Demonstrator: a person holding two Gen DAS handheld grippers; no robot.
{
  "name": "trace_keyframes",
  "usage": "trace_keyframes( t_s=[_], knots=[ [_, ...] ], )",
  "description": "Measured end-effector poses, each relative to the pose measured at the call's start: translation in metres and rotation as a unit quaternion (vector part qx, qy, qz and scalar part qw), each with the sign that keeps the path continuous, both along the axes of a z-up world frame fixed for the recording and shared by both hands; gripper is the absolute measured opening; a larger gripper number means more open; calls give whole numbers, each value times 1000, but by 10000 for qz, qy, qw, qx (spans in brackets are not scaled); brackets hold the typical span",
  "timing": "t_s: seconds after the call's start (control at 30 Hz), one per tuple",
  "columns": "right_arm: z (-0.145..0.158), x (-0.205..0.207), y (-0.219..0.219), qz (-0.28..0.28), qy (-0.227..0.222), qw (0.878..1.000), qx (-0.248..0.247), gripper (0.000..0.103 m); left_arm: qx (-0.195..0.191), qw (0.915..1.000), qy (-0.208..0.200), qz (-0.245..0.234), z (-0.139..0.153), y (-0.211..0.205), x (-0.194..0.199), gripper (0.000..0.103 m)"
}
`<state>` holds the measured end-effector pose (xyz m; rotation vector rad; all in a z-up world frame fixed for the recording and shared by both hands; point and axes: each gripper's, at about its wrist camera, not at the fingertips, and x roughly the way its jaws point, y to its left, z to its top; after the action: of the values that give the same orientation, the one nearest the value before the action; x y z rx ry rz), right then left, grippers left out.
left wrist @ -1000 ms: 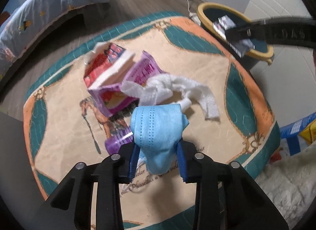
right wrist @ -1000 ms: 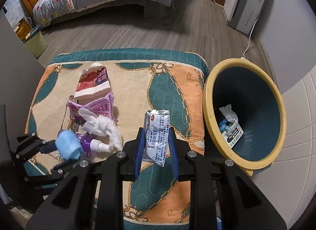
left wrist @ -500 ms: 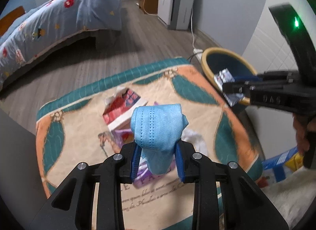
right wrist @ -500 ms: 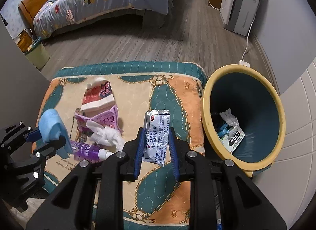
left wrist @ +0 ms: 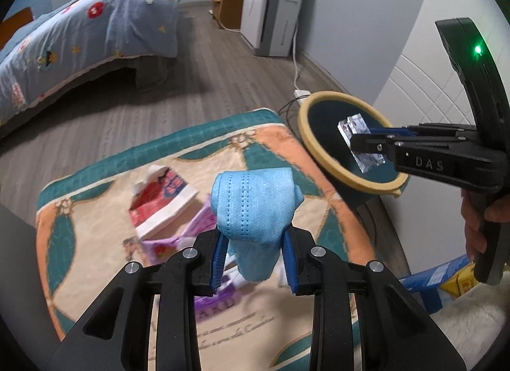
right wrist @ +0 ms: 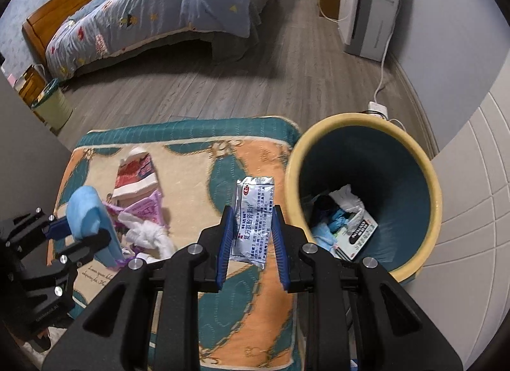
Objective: Collect trash
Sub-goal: 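Carry the sachet and blue mask over the bin with both tools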
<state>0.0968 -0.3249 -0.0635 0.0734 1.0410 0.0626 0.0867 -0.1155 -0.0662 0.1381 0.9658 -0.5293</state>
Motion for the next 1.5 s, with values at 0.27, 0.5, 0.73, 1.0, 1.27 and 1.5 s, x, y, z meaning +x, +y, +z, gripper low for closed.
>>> trace_keyframes(
  t_s=[0.27,0.5,0.73,1.0,1.27,1.5],
  knots=[
    [4,4,-49,-417,-114,9991,7,24,98,9997,33,-209,-9,-32,1,32],
    [0,7,-105,-976,-148,9951,57,24,145,9989,-39,-449,-9,-56,-5,32],
    [-14,0,-157,-1513,-6,9884,148,24,256,9978,-9,-614,-16,-71,-11,32],
    [-37,-5,-178,-1816,315,9824,302,24,278,9960,-156,-839,-12,-100,-11,32],
    [-42,-2,-174,-1752,388,9831,354,24,166,9934,-250,-1106,-10,-145,-1,32],
    [-44,4,-185,-1791,301,9830,285,24,331,9901,-220,-1347,-13,-172,17,32]
  ],
)
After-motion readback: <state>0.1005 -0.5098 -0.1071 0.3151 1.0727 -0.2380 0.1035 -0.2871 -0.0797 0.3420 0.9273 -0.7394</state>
